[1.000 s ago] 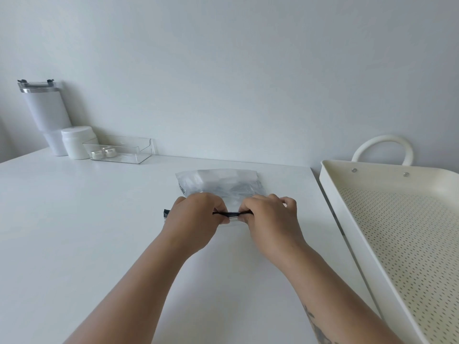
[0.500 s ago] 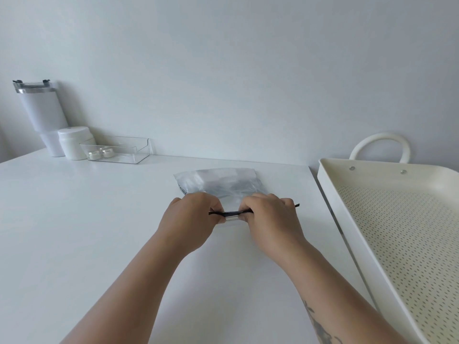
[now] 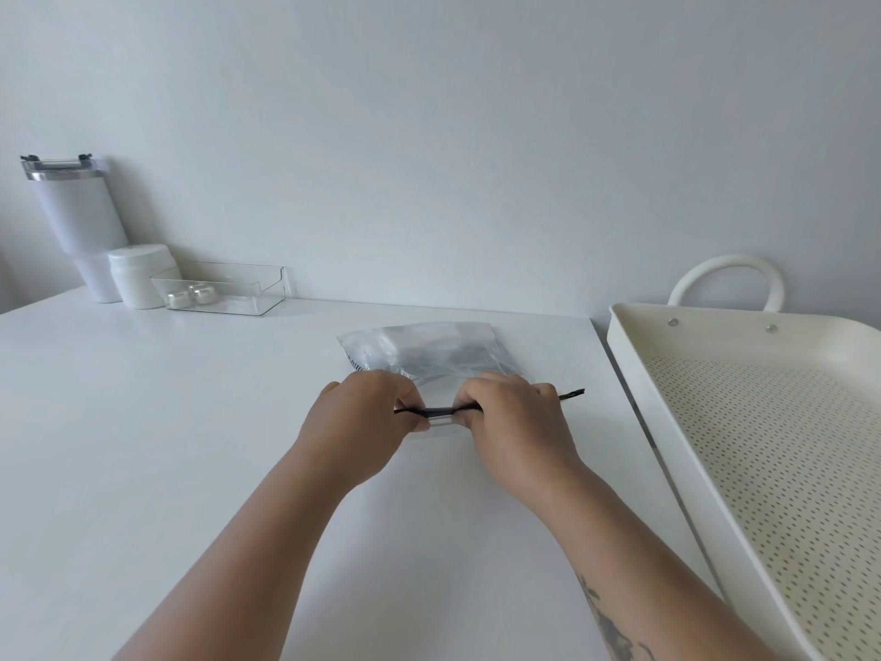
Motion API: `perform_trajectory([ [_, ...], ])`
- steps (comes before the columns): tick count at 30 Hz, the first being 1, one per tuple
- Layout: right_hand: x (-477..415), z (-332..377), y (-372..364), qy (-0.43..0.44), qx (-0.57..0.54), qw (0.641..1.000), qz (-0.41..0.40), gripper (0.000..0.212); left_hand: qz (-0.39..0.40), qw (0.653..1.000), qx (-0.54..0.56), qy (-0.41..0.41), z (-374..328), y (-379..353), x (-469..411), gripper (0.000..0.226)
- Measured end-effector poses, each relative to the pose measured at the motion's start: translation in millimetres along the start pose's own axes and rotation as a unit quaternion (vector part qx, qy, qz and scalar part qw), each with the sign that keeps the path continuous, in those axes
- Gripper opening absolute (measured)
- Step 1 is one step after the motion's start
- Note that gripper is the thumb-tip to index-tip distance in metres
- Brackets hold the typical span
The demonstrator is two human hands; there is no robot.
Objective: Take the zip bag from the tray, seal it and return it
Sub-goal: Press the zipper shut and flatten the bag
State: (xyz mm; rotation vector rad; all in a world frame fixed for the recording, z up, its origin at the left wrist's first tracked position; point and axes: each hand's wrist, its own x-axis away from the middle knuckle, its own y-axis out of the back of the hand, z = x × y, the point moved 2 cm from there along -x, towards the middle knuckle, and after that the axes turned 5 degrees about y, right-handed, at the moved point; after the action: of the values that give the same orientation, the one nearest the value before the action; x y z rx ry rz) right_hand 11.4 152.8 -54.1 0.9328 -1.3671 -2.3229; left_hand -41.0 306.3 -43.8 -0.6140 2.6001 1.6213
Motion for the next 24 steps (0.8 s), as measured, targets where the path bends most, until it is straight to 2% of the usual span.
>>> perform_trajectory([
  [8, 2.4, 6.6, 1.7, 0.029, -0.019, 0.999, 0.01, 0.004, -0.003, 1.0, 0.029, -0.007, -0.3, -3.8, -2.0, 0.012],
  [14, -1.1, 4.0, -3.1, 0.003, -0.008, 1.0, 0.006, 0.023, 0.007, 0.998, 0.064, -0.009, 0.7, 1.1, -0.6, 0.003],
  [18, -2.5, -1.0, -1.2, -0.009, -0.022, 1.0, -0.002, 0.024, -0.001, 0.999, 0.054, 0.0, 5.4, 1.6, -2.5, 0.018],
  [21, -1.7, -0.3, 1.0, -0.002, -0.031, 1.0, 0.004, 0.018, -0.011, 0.999, 0.039, 0.002, 3.9, 0.0, -3.0, 0.023],
  [24, 0.8, 1.6, 1.9, 0.016, -0.037, 0.999, 0.01, 0.002, -0.014, 0.999, 0.048, -0.005, 1.3, -1.0, -2.8, 0.02],
])
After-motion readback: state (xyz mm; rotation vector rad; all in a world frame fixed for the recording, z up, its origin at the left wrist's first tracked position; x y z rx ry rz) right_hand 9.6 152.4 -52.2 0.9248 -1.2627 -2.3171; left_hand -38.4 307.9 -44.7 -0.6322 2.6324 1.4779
